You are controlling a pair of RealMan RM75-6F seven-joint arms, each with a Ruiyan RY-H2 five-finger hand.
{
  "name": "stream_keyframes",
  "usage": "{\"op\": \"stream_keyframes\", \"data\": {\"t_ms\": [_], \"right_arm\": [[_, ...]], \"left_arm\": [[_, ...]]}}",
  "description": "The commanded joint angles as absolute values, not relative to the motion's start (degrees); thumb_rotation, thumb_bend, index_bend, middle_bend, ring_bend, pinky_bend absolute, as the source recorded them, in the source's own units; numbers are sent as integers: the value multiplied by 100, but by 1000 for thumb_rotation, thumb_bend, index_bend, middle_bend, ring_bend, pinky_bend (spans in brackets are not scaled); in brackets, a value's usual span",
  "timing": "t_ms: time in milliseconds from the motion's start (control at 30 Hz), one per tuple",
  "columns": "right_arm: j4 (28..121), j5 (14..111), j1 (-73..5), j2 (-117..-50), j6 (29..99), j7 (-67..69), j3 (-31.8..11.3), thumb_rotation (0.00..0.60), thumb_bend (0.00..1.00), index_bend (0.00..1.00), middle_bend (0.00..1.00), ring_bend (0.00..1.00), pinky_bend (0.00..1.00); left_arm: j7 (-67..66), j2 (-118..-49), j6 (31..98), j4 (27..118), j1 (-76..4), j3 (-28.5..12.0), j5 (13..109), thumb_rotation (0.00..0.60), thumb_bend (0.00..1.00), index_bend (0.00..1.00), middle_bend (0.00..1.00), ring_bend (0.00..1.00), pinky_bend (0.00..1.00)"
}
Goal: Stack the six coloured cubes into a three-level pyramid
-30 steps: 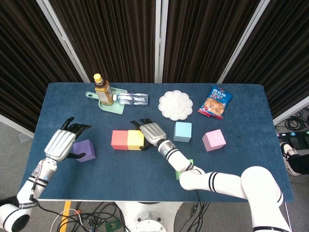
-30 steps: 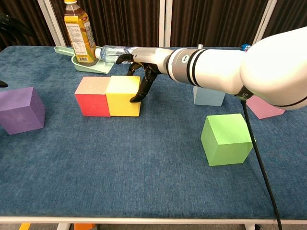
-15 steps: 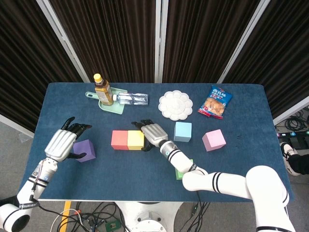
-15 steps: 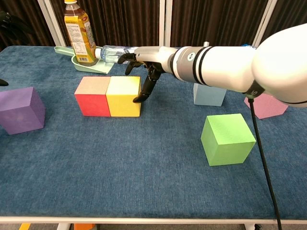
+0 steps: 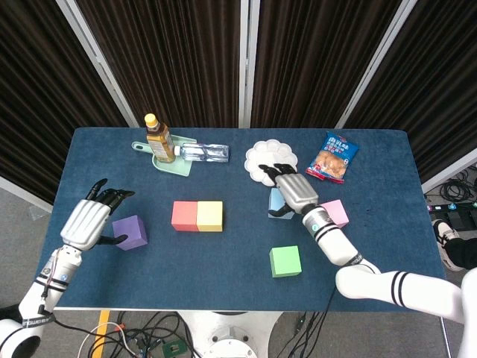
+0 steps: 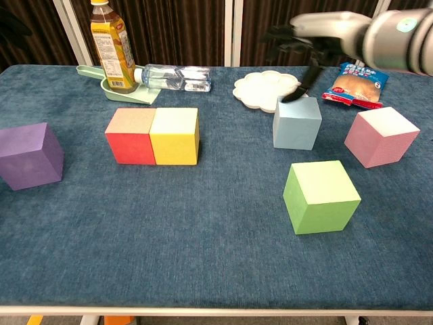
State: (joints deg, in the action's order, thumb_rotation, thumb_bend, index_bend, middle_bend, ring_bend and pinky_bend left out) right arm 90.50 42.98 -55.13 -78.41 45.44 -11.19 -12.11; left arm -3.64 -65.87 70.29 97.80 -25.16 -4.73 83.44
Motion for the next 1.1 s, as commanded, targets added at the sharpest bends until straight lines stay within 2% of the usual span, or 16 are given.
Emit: {"op": "stream_keyframes", "data": {"t_ms": [33,467,867,967,1100], "right_arm": [[8785,4233,-5432,-7900,4360,-936,-1133,600,80,0,136,0,0],[7981,4545,-5325,-8352,4066,-637,-1045,600,59,0,176,0,0],[7326,4849,-5222,-8764,3940,-305,-1123,600,121,0,300,0,0],[7411,5012,-5160,-8738,4010,-183,-1189,600,168,0,356,0,0],[7803,5369,-5066,-8513,4111,23,-1290,600,171,0,372,0,0]], "left_arm": [[-404,-6591,7009,9815,-2521,-479,8322,600,0,174,214,204,46],[-508,-6589,6943,9940,-2527,-504,8228,600,0,174,212,204,46],[-425,-6565,6921,9957,-2512,-515,8198,600,0,174,209,204,46],[-397,-6555,6917,9957,-2518,-536,8185,600,0,174,208,204,46],[-375,-6547,6924,9964,-2520,-558,8172,600,0,174,208,203,46]]}}
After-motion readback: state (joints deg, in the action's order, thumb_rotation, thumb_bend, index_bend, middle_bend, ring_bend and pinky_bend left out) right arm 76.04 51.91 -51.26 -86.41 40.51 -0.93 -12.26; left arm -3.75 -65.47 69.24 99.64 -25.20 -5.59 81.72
